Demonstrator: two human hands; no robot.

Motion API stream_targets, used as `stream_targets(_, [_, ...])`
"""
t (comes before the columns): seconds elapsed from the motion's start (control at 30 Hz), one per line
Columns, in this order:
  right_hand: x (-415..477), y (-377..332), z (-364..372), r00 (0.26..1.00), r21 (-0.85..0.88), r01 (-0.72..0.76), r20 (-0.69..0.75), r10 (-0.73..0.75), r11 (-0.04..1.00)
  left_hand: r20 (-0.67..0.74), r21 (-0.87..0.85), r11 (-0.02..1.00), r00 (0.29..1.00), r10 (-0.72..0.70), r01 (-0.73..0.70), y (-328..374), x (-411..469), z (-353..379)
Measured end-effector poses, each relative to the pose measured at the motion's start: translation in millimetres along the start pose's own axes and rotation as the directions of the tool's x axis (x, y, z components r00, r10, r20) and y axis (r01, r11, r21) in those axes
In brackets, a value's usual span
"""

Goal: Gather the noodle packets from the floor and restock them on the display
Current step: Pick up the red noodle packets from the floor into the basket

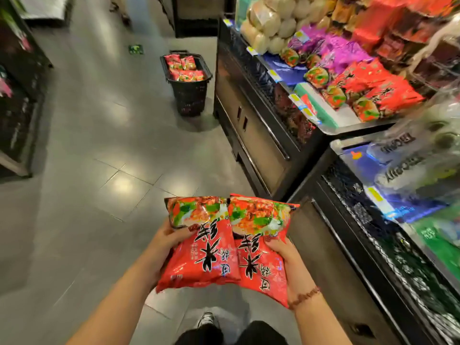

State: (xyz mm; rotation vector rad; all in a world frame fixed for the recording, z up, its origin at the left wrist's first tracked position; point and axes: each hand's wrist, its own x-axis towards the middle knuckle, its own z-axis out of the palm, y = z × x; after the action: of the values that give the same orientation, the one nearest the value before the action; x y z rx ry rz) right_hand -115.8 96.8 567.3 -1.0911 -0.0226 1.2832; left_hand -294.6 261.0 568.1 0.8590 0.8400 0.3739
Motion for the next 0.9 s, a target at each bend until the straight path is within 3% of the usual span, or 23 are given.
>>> stream_targets(0.23, [104,-39,37,0.999,-0.119,-0.034,0.038,0.039,0.992,-0.211,-0.058,0.995,0.973,-0.096,0.086,48,70,-34])
stream_targets(0.43, [227,-100,71,0.992,-0.237,0.015,0.123,0.014,0.971,-0.323,-0.087,0.995,0.944,-0.069,0.043,106,164,-48])
stream_targets(0.7, [393,-209,137,0.976,-0.319,0.110,0.216,-0.041,0.941,-0.375,-0.023,0.994,0.923,0.091,-0.107,224,304,-46])
stream_targets(0.9, [483,-252,180,0.948,-0.371,0.249,0.281,-0.147,0.895,-0.403,0.134,0.959,0.870,0.283,-0.250,286,385,-58])
